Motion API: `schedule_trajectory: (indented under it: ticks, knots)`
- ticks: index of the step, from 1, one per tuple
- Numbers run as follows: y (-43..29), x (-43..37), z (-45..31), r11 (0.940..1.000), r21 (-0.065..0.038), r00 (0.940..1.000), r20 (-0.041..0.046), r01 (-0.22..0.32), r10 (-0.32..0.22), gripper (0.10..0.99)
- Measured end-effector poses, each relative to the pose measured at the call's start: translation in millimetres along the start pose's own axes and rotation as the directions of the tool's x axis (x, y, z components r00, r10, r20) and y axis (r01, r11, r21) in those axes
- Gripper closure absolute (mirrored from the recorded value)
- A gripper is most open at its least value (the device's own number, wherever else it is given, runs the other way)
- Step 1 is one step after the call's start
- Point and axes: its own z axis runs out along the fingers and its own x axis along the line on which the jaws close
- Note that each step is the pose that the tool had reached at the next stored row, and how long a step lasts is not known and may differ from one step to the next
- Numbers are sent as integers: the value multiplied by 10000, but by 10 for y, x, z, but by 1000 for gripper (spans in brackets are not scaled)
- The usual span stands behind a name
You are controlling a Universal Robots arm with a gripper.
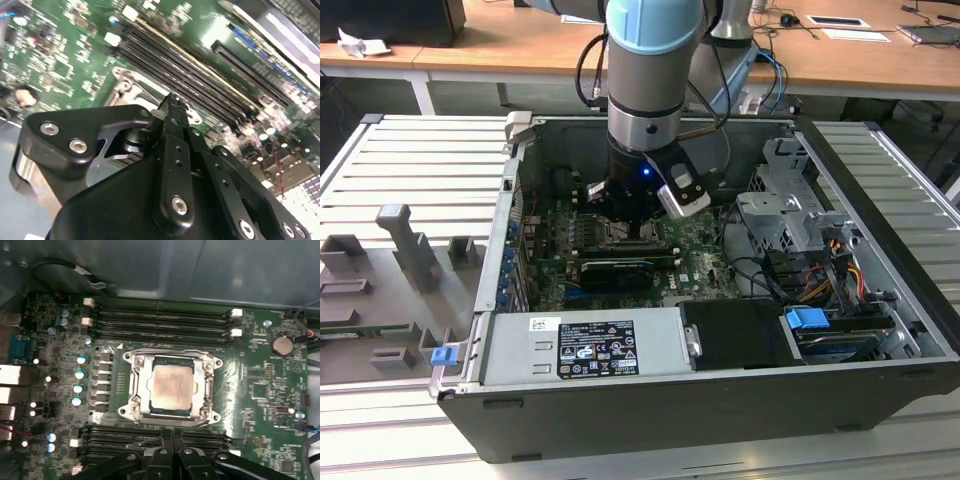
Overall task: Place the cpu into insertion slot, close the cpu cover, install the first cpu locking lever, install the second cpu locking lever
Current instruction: 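Install the second cpu locking lever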
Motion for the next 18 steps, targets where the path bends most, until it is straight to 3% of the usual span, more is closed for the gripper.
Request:
schedule_trajectory:
  ticks: [3,8,9,12,18]
  knots:
    - [4,131,41,10000,-1,10000,1,-1,1,980]
    - [-3,175,136,10000,-14,10000,3,-1,1,980]
    - [-6,187,144,10000,-37,10000,52,5,-5,980]
    - [-42,231,163,9994,-343,9999,160,13,-7,980]
    - [-67,337,186,9987,-516,9997,261,26,-13,980]
